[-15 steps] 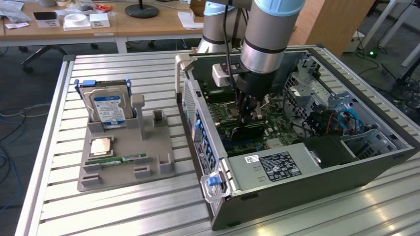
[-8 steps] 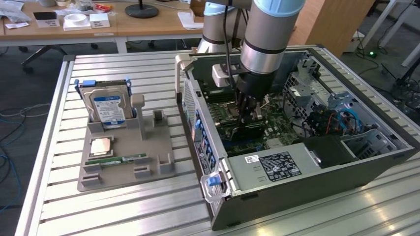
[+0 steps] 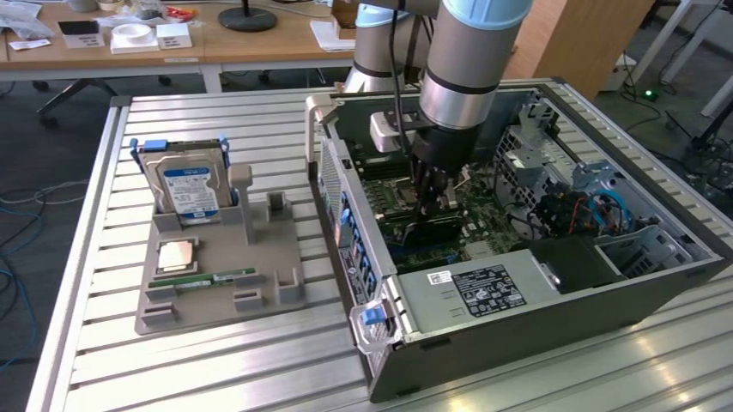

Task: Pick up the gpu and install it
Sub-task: 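Press down on the gpu until it lock into place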

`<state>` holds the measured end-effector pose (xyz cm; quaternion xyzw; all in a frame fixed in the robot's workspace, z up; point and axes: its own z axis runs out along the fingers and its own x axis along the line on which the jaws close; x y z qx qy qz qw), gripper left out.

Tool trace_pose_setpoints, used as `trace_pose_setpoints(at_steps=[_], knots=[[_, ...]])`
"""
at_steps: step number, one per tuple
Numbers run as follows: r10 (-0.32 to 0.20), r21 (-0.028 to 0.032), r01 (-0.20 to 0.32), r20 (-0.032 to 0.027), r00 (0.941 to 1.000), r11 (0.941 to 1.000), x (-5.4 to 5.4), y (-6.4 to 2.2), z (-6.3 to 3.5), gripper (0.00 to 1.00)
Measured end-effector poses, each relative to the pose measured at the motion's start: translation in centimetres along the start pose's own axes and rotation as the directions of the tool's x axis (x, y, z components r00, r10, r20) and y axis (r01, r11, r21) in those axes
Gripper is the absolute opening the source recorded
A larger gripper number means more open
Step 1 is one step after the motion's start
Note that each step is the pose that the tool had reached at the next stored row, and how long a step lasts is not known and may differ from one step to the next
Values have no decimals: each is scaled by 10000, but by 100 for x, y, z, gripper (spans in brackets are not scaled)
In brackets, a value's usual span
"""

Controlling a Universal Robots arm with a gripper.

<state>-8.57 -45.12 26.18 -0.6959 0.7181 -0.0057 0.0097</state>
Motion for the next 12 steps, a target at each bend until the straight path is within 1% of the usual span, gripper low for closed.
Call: trace_pose_setpoints(at_steps=[5,12], knots=[[-1,12,1,3,10000,10000,0,15,3,11],[-1,14,1,-1,10000,10000,1,22,4,11]])
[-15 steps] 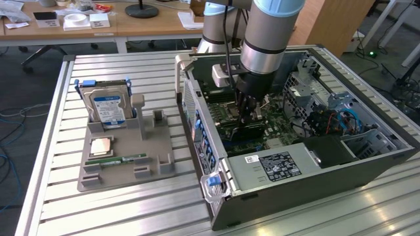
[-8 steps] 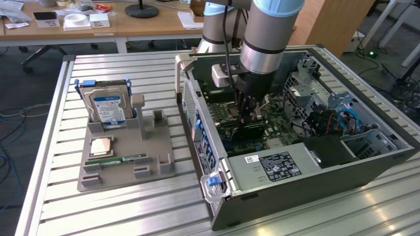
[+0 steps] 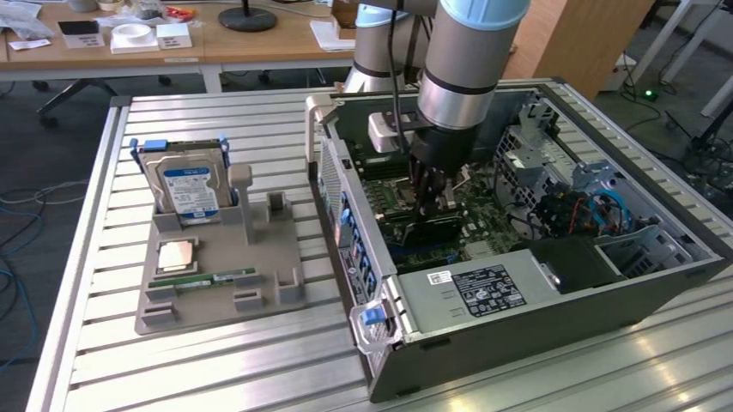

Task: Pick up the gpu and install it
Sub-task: 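Press down on the gpu until it lock into place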

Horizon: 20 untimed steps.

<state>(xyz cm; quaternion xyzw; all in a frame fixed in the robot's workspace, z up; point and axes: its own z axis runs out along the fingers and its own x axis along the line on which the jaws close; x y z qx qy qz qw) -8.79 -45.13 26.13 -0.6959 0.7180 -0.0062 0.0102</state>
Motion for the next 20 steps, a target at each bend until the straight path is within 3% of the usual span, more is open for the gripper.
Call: trace_pose_setpoints(at_steps=[20], knots=[[0,1,0,2,10000,10000,0,9,3,11]])
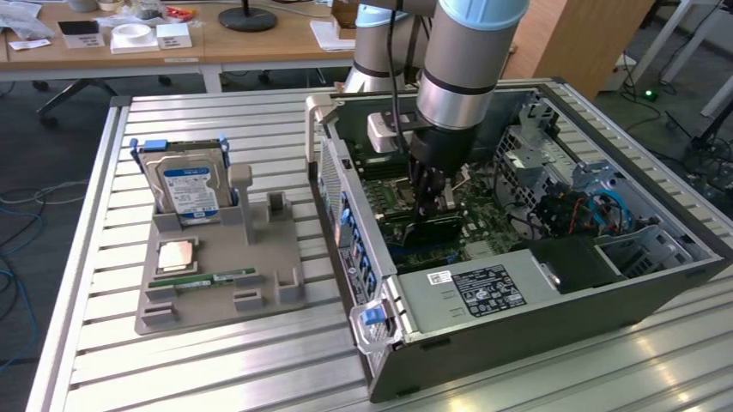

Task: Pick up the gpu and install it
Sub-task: 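Press down on the gpu until it lock into place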

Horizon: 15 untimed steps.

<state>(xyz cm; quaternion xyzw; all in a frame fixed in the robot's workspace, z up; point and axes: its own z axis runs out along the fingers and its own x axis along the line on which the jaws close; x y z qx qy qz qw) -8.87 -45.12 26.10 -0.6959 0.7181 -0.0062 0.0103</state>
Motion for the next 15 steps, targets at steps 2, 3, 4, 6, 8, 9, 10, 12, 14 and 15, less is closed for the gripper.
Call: trace_pose_setpoints(at_steps=[2,3,4,6,8,9,10,12,14,15], knots=[[-1,2,1,0,10000,10000,0,2,0,11],[-1,2,1,0,10000,10000,0,3,0,11],[-2,2,2,0,10000,10000,0,3,0,11],[0,1,0,1,10000,10000,0,4,1,11],[0,1,0,0,10000,10000,0,5,1,11],[0,1,0,0,10000,10000,0,5,1,11],[0,1,0,0,10000,10000,0,5,0,11],[0,1,0,0,10000,10000,0,5,1,11],[0,2,0,0,10000,10000,0,5,0,11],[0,1,0,1,10000,10000,0,5,0,11]])
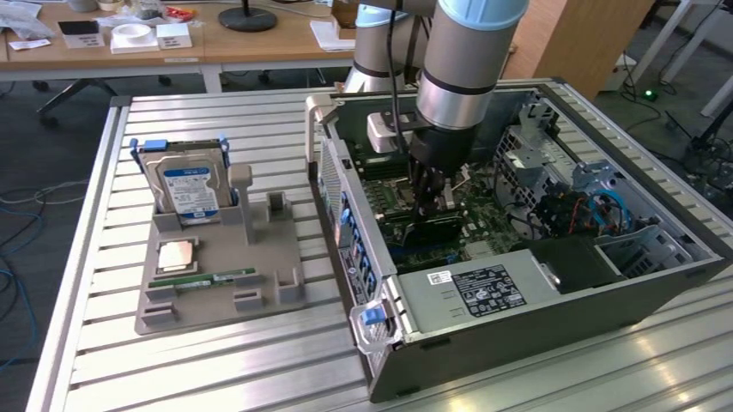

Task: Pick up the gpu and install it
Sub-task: 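Press down on the gpu until it lock into place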

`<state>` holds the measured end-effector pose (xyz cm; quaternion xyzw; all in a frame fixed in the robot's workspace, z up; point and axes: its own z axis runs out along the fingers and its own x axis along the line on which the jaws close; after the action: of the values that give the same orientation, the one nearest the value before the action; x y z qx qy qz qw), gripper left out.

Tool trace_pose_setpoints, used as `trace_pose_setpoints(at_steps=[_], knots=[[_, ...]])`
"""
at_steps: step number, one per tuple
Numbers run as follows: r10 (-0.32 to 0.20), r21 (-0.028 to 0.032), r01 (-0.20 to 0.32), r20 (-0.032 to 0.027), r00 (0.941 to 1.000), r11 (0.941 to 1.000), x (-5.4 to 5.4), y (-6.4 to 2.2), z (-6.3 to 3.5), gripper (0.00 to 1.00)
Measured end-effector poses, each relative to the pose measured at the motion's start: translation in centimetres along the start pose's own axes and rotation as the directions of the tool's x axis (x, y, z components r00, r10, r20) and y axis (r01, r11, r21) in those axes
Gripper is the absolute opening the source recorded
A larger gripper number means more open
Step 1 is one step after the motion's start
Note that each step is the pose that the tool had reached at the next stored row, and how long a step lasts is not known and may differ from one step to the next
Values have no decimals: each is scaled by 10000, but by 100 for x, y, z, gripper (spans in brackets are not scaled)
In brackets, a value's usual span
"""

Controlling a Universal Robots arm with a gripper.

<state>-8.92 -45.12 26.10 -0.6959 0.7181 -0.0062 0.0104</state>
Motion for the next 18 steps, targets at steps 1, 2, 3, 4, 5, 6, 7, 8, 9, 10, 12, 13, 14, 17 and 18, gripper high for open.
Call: trace_pose_setpoints(at_steps=[1,2,3,4,5,6,7,8,9,10,12,13,14,17,18], knots=[[0,1,0,3,10000,10000,0,0,-5,11],[1,4,-1,13,10000,10000,-1,0,-14,11],[1,3,-1,7,10000,10000,-1,-1,-37,11],[1,1,-1,1,10000,10000,-1,-1,-62,11],[1,1,-1,0,10000,10000,-1,-2,-93,11],[1,1,-1,1,10000,10000,-1,-3,-123,11],[1,1,-1,0,10000,10000,-1,-3,-156,11],[0,0,0,-2,10000,10000,-1,-4,-191,11],[0,0,0,-1,10000,10000,-2,-5,-221,11],[0,0,0,0,10000,10000,-3,-6,-252,11],[0,0,0,0,10000,10000,-4,-8,-322,11],[0,1,0,0,10000,10000,-4,-9,-354,11],[1,0,-1,-1,10000,10000,-5,-11,-384,11],[-1,0,1,0,10000,10000,-7,-20,-426,11],[-1,0,1,-1,10000,10000,-8,-24,-439,11]])
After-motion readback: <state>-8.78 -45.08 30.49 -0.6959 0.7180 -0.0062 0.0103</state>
